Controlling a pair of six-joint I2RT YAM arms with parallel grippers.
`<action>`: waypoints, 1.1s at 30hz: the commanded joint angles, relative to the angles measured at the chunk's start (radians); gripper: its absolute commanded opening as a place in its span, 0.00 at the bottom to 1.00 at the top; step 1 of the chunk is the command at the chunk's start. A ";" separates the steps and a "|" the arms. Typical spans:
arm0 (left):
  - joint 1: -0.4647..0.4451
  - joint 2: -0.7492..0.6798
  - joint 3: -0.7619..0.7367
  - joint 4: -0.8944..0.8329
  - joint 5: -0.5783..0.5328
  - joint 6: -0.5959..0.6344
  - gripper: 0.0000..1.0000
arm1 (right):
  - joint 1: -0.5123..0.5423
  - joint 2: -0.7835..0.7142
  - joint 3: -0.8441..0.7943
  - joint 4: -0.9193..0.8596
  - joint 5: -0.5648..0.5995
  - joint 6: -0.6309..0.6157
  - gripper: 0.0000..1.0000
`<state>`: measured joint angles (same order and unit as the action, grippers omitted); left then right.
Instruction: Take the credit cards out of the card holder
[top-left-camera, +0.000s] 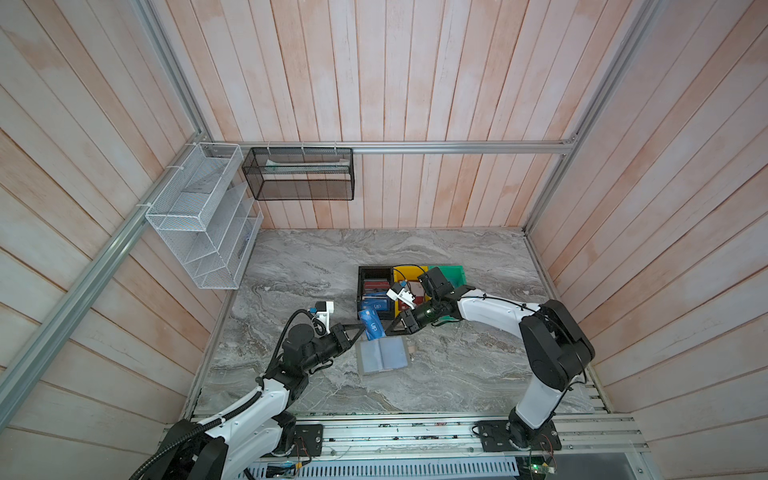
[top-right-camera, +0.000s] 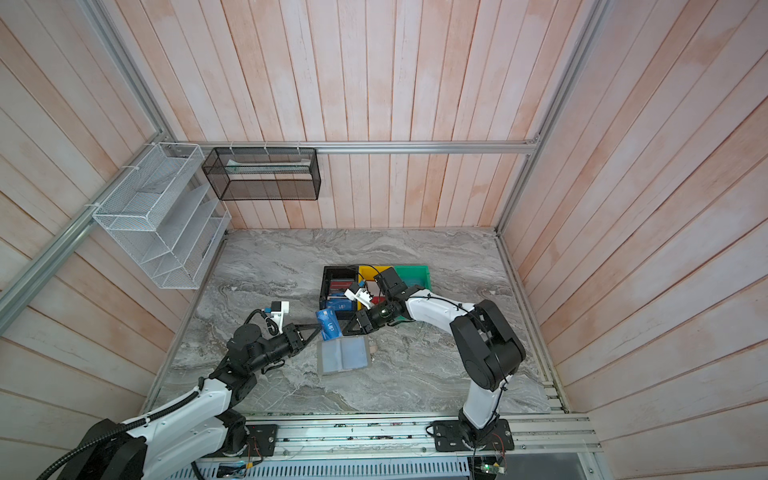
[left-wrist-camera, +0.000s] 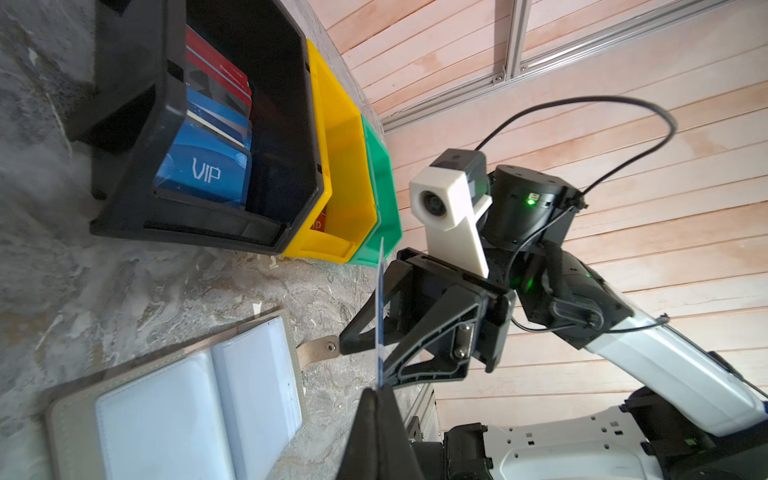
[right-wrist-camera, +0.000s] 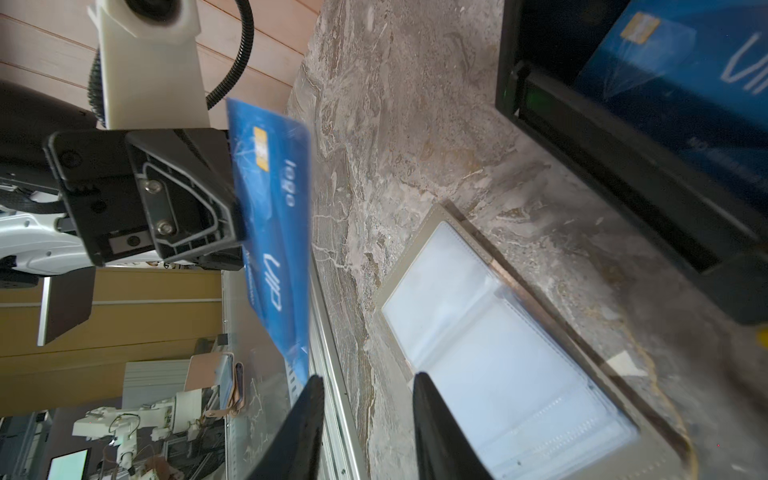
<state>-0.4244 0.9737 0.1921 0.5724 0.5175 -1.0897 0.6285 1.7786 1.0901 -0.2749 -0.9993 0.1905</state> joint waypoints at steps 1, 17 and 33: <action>0.004 -0.008 -0.022 0.034 0.001 -0.002 0.00 | 0.003 0.011 0.042 0.042 -0.079 0.011 0.36; 0.006 -0.044 -0.040 -0.001 -0.019 -0.001 0.00 | 0.010 -0.003 0.039 0.110 -0.103 0.059 0.36; 0.006 -0.075 -0.055 0.001 -0.034 0.001 0.00 | -0.021 -0.003 0.072 0.087 -0.138 0.046 0.36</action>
<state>-0.4236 0.8875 0.1459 0.5392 0.4892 -1.0962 0.6052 1.7763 1.1248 -0.1905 -1.0996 0.2432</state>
